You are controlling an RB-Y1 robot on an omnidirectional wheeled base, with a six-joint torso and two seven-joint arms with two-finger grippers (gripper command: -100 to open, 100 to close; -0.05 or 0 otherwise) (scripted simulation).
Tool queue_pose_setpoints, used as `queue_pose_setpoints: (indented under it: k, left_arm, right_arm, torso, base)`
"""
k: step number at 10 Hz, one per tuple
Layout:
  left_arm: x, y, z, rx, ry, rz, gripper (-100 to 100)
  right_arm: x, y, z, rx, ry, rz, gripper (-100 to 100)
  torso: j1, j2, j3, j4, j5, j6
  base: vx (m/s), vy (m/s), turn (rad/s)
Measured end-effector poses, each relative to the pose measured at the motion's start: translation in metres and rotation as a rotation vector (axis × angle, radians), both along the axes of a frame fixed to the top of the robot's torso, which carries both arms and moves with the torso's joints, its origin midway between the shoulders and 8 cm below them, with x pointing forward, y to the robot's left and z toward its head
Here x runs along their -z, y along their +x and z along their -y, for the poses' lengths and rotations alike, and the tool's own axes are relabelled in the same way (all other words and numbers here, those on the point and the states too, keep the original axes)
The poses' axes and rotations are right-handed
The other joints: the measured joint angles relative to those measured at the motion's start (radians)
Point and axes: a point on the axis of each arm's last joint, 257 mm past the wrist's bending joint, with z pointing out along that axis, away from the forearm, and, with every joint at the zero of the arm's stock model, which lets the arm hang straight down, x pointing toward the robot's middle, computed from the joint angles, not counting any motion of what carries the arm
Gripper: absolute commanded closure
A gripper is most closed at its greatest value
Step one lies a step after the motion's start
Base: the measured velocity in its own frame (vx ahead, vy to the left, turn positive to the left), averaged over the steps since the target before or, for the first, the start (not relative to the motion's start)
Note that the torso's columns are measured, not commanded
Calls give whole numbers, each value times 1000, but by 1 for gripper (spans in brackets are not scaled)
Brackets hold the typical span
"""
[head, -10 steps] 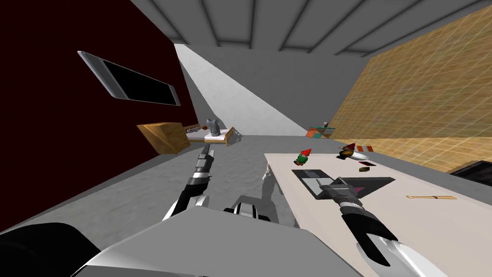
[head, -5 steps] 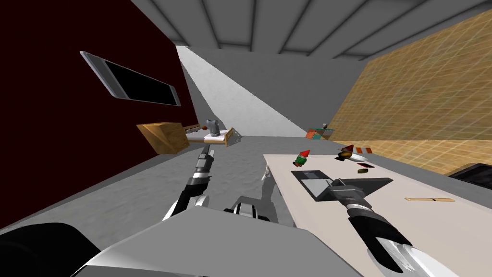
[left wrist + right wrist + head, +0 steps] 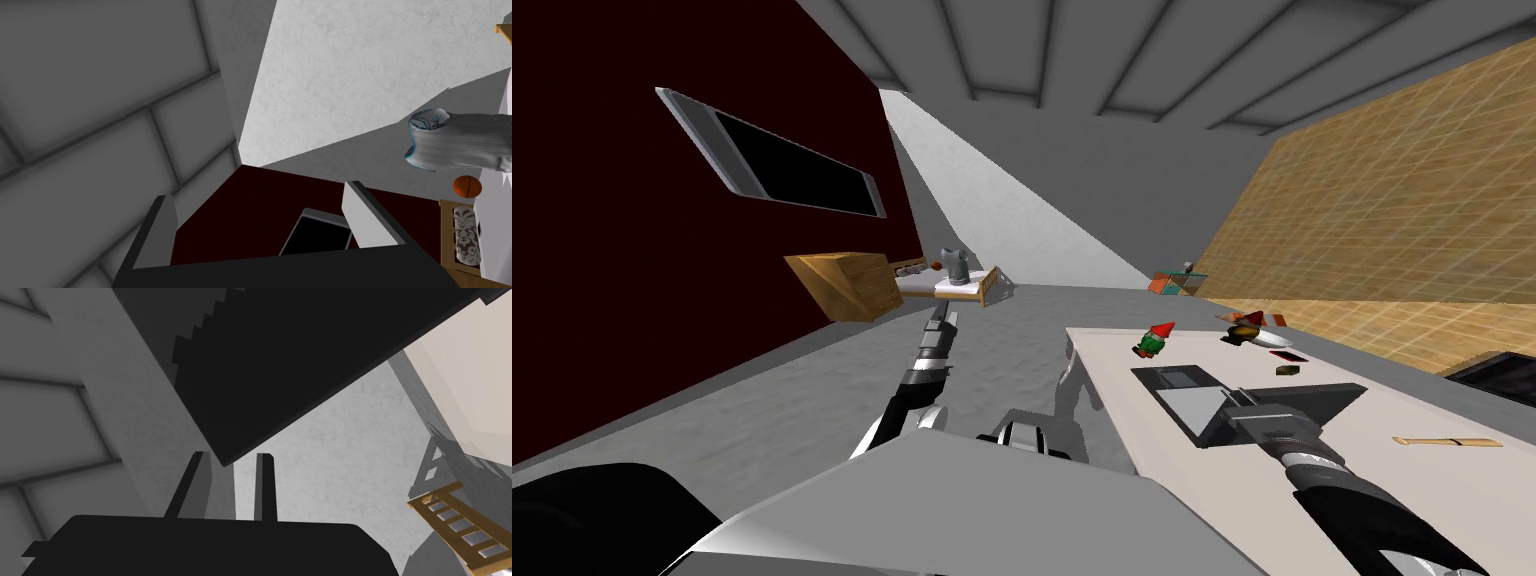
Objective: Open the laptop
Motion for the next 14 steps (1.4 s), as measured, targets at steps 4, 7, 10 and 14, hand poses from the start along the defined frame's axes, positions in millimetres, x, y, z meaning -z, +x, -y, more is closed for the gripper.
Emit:
queue_pose_setpoints:
  k: [4,7,10,14]
  left_arm:
    - [0,0,0,0,0,0,0]
    - [0,0,0,0,0,0,0]
    - [0,0,0,0,0,0,0]
    - [0,0,0,0,0,0,0]
  right_arm:
    - [1,-15,15,-8,-9,-56,100]
    - [5,-26,24,-9,-15,-95,100]
    - [4,-39,34,-9,-20,-148,100]
    - [7,-60,50,-7,-18,-226,100]
  torso:
    - [0,13,8,3,0,10]
    - [-1,13,8,3,0,10]
    - [3,8,4,3,3,8]
    - [6,8,4,5,6,8]
  base:
    - [82,41,20]
    - [70,38,-5]
    - [96,48,1]
    - [105,55,-1]
